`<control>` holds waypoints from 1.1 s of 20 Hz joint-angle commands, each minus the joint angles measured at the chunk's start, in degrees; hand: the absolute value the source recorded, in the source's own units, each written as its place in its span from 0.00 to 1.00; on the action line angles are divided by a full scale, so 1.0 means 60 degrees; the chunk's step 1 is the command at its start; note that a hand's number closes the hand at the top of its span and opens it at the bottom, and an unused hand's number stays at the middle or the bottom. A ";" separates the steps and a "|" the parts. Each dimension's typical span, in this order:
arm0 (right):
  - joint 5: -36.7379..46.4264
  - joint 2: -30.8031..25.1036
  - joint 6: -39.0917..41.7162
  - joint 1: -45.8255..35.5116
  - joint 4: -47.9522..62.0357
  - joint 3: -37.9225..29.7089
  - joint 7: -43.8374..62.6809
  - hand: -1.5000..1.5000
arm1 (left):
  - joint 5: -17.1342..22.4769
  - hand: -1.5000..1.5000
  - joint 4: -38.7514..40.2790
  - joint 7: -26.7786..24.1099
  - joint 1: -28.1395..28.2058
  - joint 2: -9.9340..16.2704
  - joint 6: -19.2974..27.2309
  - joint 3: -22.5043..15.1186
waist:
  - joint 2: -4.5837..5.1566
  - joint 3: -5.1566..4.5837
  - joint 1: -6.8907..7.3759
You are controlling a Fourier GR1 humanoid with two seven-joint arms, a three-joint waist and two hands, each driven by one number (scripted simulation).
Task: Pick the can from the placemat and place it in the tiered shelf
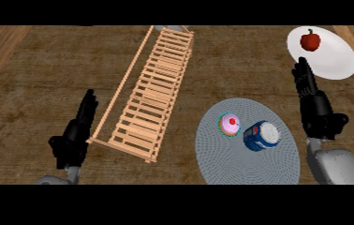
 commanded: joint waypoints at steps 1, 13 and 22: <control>0.0392 0.0474 0.0152 0.0007 -0.0417 0.0542 0.0199 1.00 | 0.0247 0.50 0.0261 -0.0625 0.0356 0.0188 -0.0576 0.0759 | -0.0102 0.0123 -0.0265; -0.3173 -0.0254 0.2845 -0.0673 -0.2031 -0.1038 0.2443 0.00 | -0.0088 0.50 -0.1836 0.2002 -0.0685 0.0453 0.0712 0.0906 | -0.0131 0.0135 -0.0388; -0.2509 -0.3483 0.5232 -0.0708 -0.4370 0.0088 0.5272 0.00 | 0.0029 0.50 -0.2251 0.2069 -0.0301 0.0681 0.0300 0.1031 | -0.0179 0.0102 -0.0372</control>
